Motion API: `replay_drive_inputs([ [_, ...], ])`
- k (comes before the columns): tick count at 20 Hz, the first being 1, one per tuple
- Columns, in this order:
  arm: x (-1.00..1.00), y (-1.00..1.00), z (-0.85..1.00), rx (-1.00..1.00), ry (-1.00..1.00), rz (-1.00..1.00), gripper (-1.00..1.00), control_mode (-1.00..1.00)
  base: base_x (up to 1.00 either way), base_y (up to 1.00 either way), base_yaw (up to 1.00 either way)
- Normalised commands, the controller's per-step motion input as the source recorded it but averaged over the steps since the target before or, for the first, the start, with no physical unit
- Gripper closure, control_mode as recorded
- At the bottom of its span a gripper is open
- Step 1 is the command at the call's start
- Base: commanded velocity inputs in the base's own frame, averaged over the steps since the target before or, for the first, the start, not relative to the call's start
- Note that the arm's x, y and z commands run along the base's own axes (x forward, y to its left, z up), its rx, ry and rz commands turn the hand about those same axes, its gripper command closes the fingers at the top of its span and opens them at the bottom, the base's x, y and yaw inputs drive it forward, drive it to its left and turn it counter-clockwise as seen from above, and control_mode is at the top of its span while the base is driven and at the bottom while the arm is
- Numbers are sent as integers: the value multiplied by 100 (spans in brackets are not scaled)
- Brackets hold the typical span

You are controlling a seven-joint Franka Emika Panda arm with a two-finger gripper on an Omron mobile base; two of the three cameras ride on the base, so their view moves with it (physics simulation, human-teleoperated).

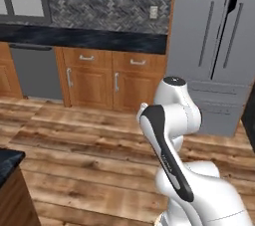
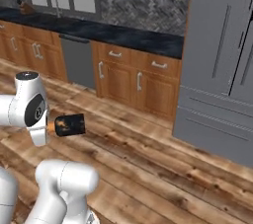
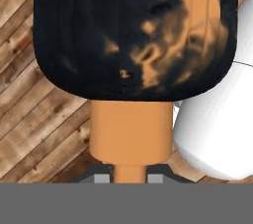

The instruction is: Restock the sink supplies by placing the sponge and soap dispenser on the counter and next to the sink. Make sure the soap dispenser is upright.

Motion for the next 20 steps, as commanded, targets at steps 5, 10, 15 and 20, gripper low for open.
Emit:
replay_drive_inputs([
  [5,0,0,0,0,0,0,100,100,100,-1,18],
  [10,0,0,0,0,0,0,100,100,100,0,16],
  [15,0,0,0,0,0,0,100,100,100,3,14],
  [20,0,0,0,0,0,0,100,100,100,38,13],
])
